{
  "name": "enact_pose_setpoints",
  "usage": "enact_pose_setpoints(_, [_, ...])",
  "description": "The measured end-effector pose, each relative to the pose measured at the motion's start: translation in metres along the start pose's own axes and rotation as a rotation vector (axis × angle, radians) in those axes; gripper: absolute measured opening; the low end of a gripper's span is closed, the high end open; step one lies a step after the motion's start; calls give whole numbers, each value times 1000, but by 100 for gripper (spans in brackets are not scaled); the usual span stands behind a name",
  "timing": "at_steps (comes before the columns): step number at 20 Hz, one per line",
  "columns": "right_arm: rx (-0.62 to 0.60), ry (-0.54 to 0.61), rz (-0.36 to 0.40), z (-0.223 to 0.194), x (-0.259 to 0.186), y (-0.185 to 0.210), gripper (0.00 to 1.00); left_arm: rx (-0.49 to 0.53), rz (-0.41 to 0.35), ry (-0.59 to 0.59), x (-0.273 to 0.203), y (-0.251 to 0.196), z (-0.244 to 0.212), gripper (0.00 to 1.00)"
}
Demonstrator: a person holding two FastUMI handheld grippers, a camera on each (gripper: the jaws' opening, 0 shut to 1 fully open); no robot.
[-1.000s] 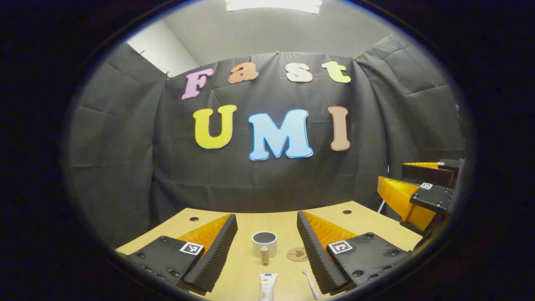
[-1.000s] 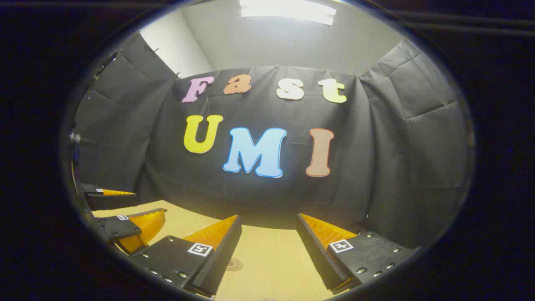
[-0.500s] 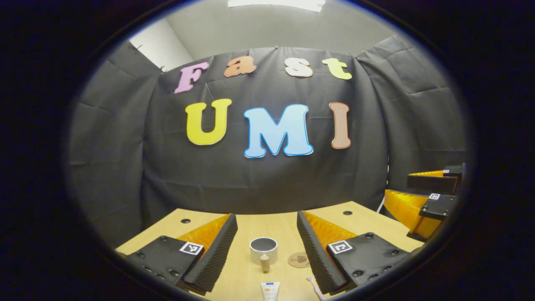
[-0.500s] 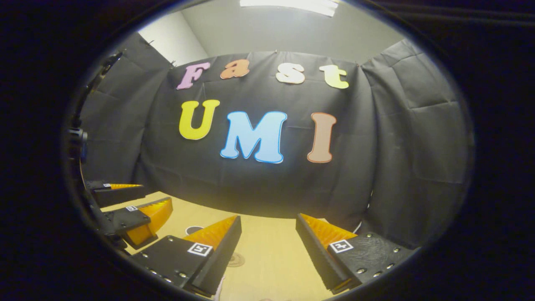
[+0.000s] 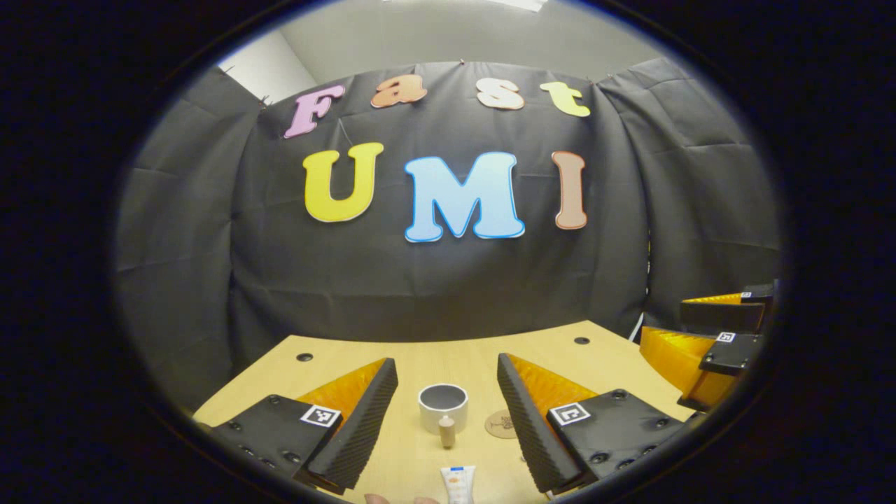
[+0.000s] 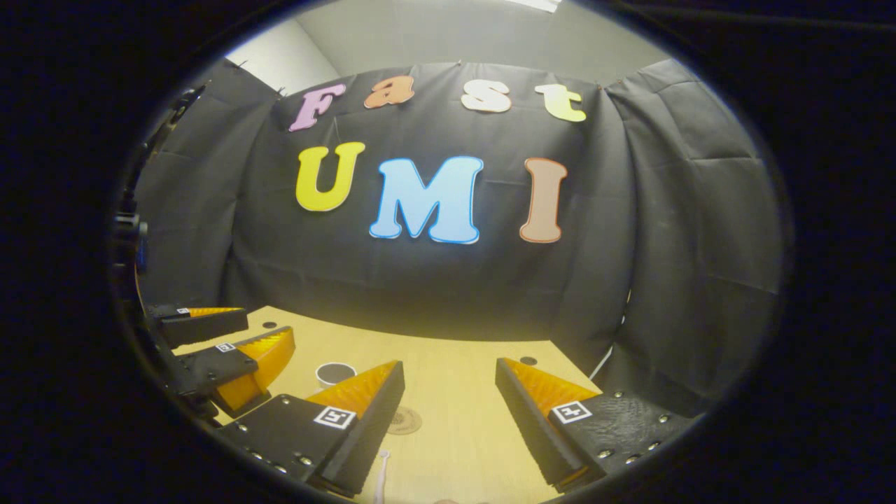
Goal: Put the toothbrush and toothpaste on the desktop into the cup, then pick up the cup and place it on the coaster on the desktop.
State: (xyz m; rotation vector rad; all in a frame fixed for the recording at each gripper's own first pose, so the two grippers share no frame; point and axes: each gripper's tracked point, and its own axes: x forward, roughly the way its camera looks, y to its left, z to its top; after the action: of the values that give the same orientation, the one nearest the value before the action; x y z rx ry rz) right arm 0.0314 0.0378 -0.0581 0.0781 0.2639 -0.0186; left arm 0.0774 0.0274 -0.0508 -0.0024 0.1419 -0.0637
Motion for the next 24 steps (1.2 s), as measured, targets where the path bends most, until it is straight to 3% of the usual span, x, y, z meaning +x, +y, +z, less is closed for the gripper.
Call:
enact_pose_setpoints(6, [76,231,106,-56,6,34,87,-27,-16,158,9,10,-49,90])
enact_pose_setpoints(15, [82,439,118,-103,11,51,87,-101,-57,505,19,10,-148,93])
enact_pose_setpoints(24, [111,778,151,-185,-8,63,87,-80,-131,799,6,-9,-227,91])
